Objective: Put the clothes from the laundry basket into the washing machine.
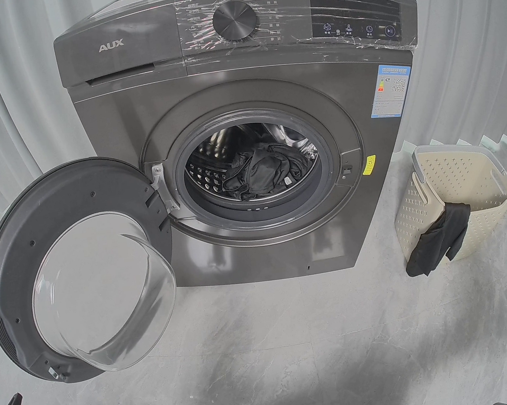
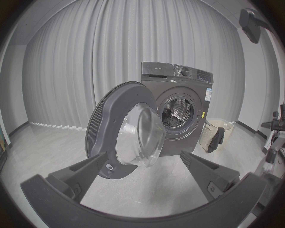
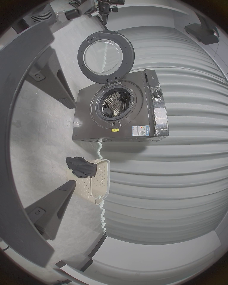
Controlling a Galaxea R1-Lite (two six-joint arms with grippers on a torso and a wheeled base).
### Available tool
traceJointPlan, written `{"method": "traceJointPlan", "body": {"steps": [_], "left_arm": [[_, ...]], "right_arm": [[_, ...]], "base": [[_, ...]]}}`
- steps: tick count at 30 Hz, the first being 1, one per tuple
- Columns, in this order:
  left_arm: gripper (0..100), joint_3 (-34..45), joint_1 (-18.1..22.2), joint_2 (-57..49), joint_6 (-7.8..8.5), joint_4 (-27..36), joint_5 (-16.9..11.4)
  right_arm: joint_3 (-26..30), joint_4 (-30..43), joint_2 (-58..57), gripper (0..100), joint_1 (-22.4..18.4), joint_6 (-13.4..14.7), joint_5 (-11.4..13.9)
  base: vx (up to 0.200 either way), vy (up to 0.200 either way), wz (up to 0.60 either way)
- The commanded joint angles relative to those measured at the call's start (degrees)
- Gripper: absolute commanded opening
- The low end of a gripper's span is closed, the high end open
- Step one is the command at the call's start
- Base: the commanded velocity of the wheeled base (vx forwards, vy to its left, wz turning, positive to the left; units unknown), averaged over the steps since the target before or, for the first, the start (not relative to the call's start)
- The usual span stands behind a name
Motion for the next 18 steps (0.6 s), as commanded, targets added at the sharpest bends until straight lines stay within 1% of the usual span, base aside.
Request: {"method": "traceJointPlan", "body": {"steps": [1,2,18], "left_arm": [[100,0.5,0.1,-1.0,-1.61,0.0,1.1],[100,0.5,0.1,-1.0,-1.61,0.0,1.1],[100,0.6,0.1,-1.0,-1.78,-0.2,1.3]], "right_arm": [[0.1,0.0,-0.4,100,0.0,0.1,0.0],[0.1,0.0,-0.4,100,0.0,0.1,0.0],[0.1,0.0,-0.4,100,0.0,0.1,0.0]], "base": [[0.000,0.000,0.00],[0.000,0.000,0.00],[0.000,-0.200,0.00]]}}
